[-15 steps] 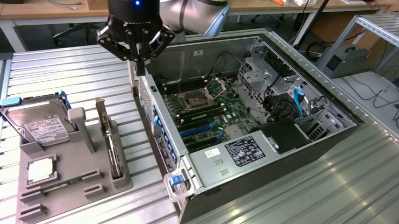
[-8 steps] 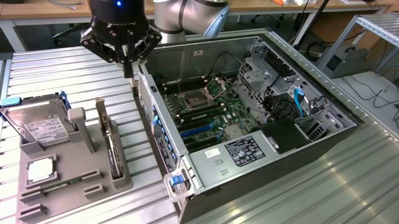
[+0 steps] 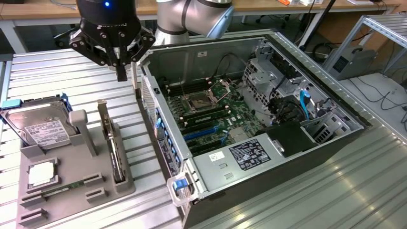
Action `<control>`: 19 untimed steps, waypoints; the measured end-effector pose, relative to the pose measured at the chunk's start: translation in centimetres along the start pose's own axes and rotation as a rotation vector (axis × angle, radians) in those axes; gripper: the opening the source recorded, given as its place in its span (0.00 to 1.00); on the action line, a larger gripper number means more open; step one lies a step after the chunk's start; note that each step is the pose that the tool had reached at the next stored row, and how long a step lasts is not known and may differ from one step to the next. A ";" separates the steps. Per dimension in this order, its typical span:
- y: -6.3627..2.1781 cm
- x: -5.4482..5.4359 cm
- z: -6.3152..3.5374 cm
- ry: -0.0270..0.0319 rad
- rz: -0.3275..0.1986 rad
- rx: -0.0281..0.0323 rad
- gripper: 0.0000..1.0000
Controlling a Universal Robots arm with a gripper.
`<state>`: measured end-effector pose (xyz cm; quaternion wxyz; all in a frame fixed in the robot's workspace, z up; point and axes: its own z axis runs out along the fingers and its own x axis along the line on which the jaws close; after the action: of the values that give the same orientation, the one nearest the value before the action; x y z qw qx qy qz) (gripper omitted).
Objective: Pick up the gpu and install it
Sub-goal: 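Reach for the gpu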
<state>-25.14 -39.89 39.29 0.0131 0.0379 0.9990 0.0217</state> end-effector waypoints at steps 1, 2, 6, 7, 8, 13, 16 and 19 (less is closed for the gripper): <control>-0.01 0.2 0.00 0.0000 0.000 0.0000 0.11; -0.04 0.6 -0.02 0.0001 0.000 0.0000 0.11; -0.12 1.6 -0.04 0.0000 0.000 0.0000 0.11; -0.13 1.8 -0.04 0.0000 0.000 0.0000 0.11; -0.14 2.0 -0.04 0.0000 0.000 -0.0001 0.11; -0.21 2.8 -0.07 0.0001 0.000 0.0001 0.11; -0.26 3.5 -0.08 -0.0001 0.000 -0.0001 0.11; -0.30 4.0 -0.10 0.0000 0.000 0.0000 0.11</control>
<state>-29.20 -39.89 39.28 0.0131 0.0379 0.9990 0.0217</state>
